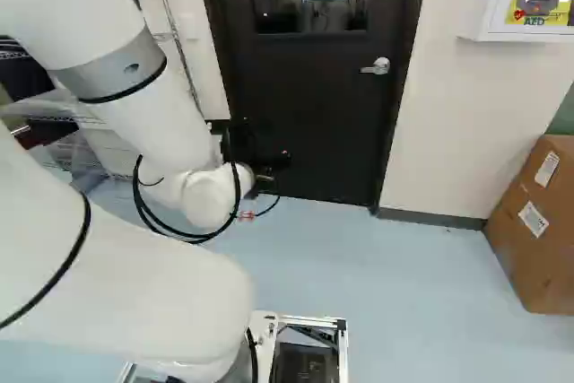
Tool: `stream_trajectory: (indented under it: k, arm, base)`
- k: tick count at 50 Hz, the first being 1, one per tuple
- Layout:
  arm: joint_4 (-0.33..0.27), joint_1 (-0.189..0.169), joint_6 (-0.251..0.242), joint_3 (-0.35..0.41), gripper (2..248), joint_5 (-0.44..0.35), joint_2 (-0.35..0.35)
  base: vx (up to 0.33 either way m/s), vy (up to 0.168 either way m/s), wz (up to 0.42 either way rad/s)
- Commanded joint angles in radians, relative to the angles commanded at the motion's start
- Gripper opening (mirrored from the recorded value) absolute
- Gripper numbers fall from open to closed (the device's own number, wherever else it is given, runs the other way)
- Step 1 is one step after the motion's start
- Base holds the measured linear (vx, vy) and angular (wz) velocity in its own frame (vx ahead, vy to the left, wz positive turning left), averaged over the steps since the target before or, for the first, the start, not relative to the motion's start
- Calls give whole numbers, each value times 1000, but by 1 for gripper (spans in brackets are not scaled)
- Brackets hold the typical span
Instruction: Open the door and move inside
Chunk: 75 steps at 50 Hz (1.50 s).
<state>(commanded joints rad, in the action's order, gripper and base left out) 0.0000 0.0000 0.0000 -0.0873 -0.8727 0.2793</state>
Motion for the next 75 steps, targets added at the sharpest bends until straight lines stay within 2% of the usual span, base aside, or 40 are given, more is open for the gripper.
stream_trajectory:
  k: [28,75]
  arm:
    - [0,0,0,0,247,0,0]
    - [0,0,0,0,247,0,0]
  base:
    - [47,-13,-70]
    - [105,-49,-259]
